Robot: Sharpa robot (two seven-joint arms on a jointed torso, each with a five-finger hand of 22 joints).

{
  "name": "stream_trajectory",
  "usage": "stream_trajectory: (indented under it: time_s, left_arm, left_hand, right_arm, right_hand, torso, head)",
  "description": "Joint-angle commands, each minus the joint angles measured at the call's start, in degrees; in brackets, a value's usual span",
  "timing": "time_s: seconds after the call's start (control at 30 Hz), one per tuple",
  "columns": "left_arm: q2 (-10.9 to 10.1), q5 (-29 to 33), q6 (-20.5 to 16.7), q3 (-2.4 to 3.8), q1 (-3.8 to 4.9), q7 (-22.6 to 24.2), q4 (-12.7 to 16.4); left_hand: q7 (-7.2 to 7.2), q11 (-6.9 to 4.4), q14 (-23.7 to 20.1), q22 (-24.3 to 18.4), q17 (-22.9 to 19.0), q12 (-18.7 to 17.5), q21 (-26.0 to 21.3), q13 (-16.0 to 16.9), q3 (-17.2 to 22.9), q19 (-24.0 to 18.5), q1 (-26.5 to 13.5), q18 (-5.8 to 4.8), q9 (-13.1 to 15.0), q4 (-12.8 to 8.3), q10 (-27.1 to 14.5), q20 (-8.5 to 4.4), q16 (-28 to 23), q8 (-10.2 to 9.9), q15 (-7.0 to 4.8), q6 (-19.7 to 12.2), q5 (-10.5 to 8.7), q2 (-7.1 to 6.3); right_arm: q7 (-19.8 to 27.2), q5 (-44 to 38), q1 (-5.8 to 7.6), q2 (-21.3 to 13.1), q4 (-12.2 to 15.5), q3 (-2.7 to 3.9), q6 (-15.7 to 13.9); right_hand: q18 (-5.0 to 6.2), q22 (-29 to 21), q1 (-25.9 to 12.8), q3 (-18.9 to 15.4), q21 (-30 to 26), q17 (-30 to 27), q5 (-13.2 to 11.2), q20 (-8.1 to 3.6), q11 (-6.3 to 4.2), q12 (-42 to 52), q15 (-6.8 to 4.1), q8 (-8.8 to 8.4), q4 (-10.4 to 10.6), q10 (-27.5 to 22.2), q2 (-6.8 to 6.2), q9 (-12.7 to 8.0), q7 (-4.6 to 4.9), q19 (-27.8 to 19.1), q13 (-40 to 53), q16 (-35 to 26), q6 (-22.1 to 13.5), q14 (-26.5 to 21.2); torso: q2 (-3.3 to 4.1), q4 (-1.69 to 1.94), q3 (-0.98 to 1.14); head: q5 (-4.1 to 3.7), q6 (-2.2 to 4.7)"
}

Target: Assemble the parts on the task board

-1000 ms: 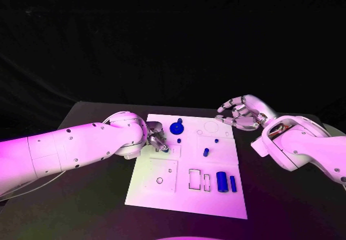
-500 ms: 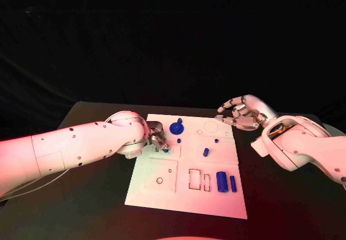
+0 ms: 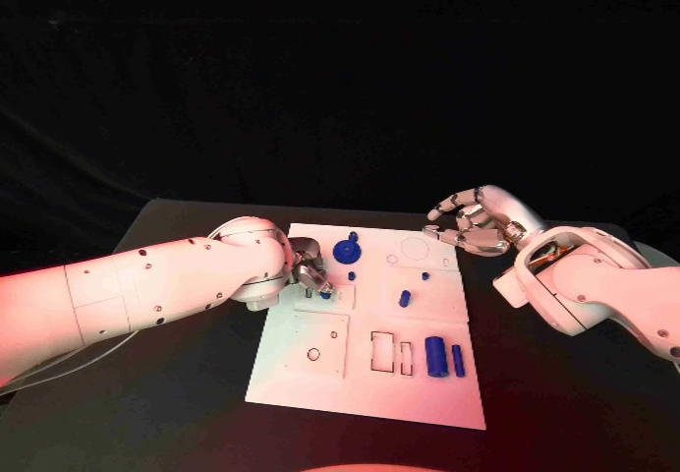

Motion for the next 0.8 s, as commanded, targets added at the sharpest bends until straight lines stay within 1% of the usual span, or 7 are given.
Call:
stream_trajectory:
  time_s: [0.03, 0.23, 0.3, 0.37, 0.57, 0.63, 0.8]
  left_arm:
    - [0.3, 0.7, 2.3, -0.2, -0.23, -0.8, 0.1]
    - [0.3, 0.6, 2.5, -0.21, -0.23, -1.1, 0.0]
    - [0.2, 0.5, 2.5, -0.21, -0.23, -1.2, 0.0]
    - [0.2, 0.5, 2.4, -0.21, -0.23, -1.2, 0.1]
    - [0.0, 0.3, 1.6, -0.19, -0.24, -1.3, 0.1]
    - [0.0, 0.3, 1.3, -0.18, -0.24, -1.3, 0.1]
    - [-0.1, 0.2, 0.3, -0.13, -0.27, -1.2, 0.1]
  left_hand:
    - [-0.1, -0.19, 6.0, 9.1, 15.1, 0.4, 0.3, 0.2, 0.0, 1.3, -1.0, -1.11, -0.2, -1.0, 0.5, -0.03, 0.4, -0.6, -0.38, 0.6, -0.27, 0.17]
    - [-0.12, -0.19, 6.0, 9.4, 15.1, 0.6, 0.4, 0.6, -3.7, 1.5, -1.8, -1.17, -0.4, 1.0, 0.6, -0.1, 0.4, -0.9, -0.39, 1.1, -0.35, 0.17]
    - [-0.13, -0.18, 6.0, 9.6, 15.1, 0.8, 0.5, 0.9, -6.4, 1.7, -2.2, -1.22, -0.5, 2.3, 0.7, -0.15, 0.4, -1.1, -0.36, 1.4, -0.37, 0.0]
    - [-0.13, -0.18, 6.0, 9.7, 15.1, 0.8, 0.5, 0.9, -7.1, 1.8, -2.2, -1.25, -0.5, 2.6, 0.7, -0.16, 0.4, -1.1, -0.38, 1.5, -0.35, -0.01]
    - [0.02, -0.08, 6.0, 9.9, 15.1, 0.9, 0.6, 1.1, -12.0, 2.0, -2.8, -1.29, -0.5, 5.4, 0.8, -0.25, 0.4, -1.3, -0.31, 1.8, -0.41, -0.02]
    - [0.08, -0.02, 6.0, 9.9, 15.1, 0.9, 0.6, 1.2, -14.3, 2.0, -3.2, -1.3, -0.5, 6.9, 0.9, -0.3, 0.4, -1.4, -0.25, 1.9, -0.53, -0.23]
    - [0.09, 0.01, 6.0, 10.0, 15.1, 1.0, 0.6, 1.3, -16.2, 2.1, -3.4, -1.32, -0.5, 8.1, 0.9, -0.35, 0.4, -1.5, -0.25, 1.9, -0.49, 0.05]
  right_arm:
    - [0.5, -0.2, -0.03, 0.0, 0.1, 0.01, 0.1]
    - [0.5, -0.2, -0.03, -0.1, 0.1, 0.01, 0.1]
    - [0.4, -0.2, -0.03, -0.1, 0.1, 0.01, 0.1]
    - [0.4, -0.2, -0.03, -0.2, 0.1, 0.01, 0.1]
    - [0.4, -0.2, -0.02, -0.3, 0.0, 0.01, -0.1]
    - [0.4, -0.2, -0.02, -0.3, -0.1, 0.01, -0.1]
    - [0.3, -0.2, -0.02, -0.3, -0.1, 0.01, -0.1]
  right_hand:
    - [-0.1, 13.3, -0.6, 0.3, -0.4, 11.7, -0.3, -0.4, -0.3, -0.3, -0.22, 0.38, 0.1, -0.2, 0.02, -0.1, 0.0, 4.1, -0.1, -0.1, 0.4, 5.1]
    - [-0.07, 13.2, -1.1, 0.2, -0.5, 11.6, -1.1, -0.42, -0.31, -0.4, -0.24, 0.41, 0.1, -0.2, -0.03, -0.1, -0.02, 4.0, -0.2, -0.2, 0.4, 5.1]
    - [-0.05, 13.2, -1.3, 0.2, -0.5, 11.6, -1.3, -0.43, -0.32, -0.4, -0.25, 0.42, 0.1, -0.2, -0.05, -0.1, -0.03, 4.0, -0.3, -0.2, 0.4, 5.1]
    - [-0.05, 13.2, -1.3, 0.2, -0.5, 11.6, -1.3, -0.43, -0.32, -0.4, -0.25, 0.42, 0.1, -0.2, -0.05, -0.1, -0.03, 4.0, -0.3, -0.2, 0.4, 5.1]
    - [-0.03, 13.1, -1.4, 0.2, -0.6, 11.5, -1.4, -0.43, -0.32, -0.4, -0.25, 0.42, 0.1, -0.3, -0.07, -0.1, -0.03, 4.0, -0.3, -0.2, 0.4, 5.0]
    - [-0.01, 13.1, -1.5, 0.2, -0.7, 11.4, -1.5, -0.44, -0.32, -0.5, -0.25, 0.41, 0.1, -0.3, -0.1, -0.1, -0.02, 3.9, -0.3, -0.3, 0.4, 5.0]
    - [0.0, 13.0, -1.5, 0.1, -0.7, 11.3, -1.5, -0.44, -0.31, -0.5, -0.25, 0.4, 0.1, -0.4, -0.1, -0.1, -0.02, 3.9, -0.4, -0.3, 0.3, 5.0]
  torso:
    - [0.0, 0.0, -0.02]
    - [-0.02, 0.0, -0.01]
    - [0.0, 0.04, -0.03]
    - [0.01, 0.03, -0.03]
    - [0.01, 0.01, -0.04]
    - [0.03, 0.02, -0.03]
    - [0.05, 0.01, -0.06]
  head:
    - [-0.03, -0.06]
    - [-0.01, -0.03]
    - [-0.02, -0.02]
    - [-0.01, 0.02]
    - [-0.03, 0.03]
    - [-0.09, 0.03]
    - [-0.11, 0.11]
